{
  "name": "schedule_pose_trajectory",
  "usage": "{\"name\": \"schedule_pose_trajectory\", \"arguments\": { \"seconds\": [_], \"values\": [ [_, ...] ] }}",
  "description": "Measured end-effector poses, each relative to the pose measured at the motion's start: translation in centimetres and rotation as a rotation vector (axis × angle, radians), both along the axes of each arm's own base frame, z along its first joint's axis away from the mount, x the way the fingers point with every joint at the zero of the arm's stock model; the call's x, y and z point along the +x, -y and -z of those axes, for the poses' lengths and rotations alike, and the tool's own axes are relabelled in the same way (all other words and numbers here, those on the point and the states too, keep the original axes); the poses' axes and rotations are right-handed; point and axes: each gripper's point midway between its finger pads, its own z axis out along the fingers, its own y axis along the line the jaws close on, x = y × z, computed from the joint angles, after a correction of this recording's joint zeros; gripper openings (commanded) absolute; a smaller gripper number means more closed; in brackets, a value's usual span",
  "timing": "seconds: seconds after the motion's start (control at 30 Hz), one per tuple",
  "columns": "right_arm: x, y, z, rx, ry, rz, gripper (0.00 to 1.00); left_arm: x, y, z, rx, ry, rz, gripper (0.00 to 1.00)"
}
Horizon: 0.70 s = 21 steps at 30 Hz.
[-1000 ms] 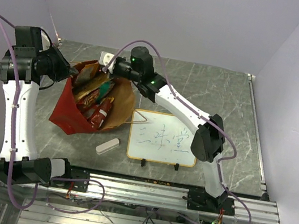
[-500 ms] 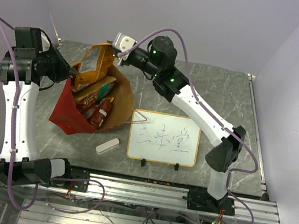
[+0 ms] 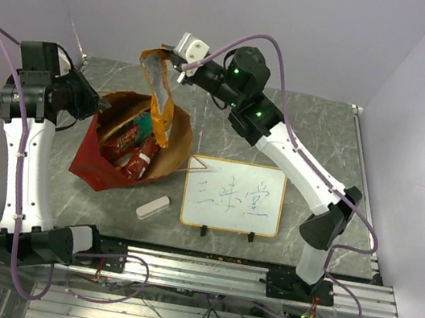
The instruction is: Take the snacks out of the paper bag
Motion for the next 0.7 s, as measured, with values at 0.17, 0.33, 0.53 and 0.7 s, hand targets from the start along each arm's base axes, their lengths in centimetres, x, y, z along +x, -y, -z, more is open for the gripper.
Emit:
{"name": "schedule_pose_trajectory", "arguments": {
  "seconds": [0.17, 0.33, 0.53, 0.7],
  "values": [
    [-0.4, 1.4, -2.9, 0.044, 0.025, 0.031, 0.0, 0.0, 0.0, 0.0, 0.0, 0.002, 0.0, 0.07],
    [-1.7, 3.7, -6.2, 0.091, 0.064, 0.061, 0.0, -0.1, 0.0, 0.0, 0.001, 0.002, 0.0, 0.07],
    [-1.3, 7.0, -9.4, 0.127, 0.118, 0.197, 0.0, -0.1, 0.0, 0.0, 0.004, 0.003, 0.002, 0.07],
    [2.0, 10.1, -8.6, 0.093, 0.089, 0.403, 0.0, -0.1, 0.0, 0.0, 0.007, 0.004, 0.005, 0.07]
  ]
}}
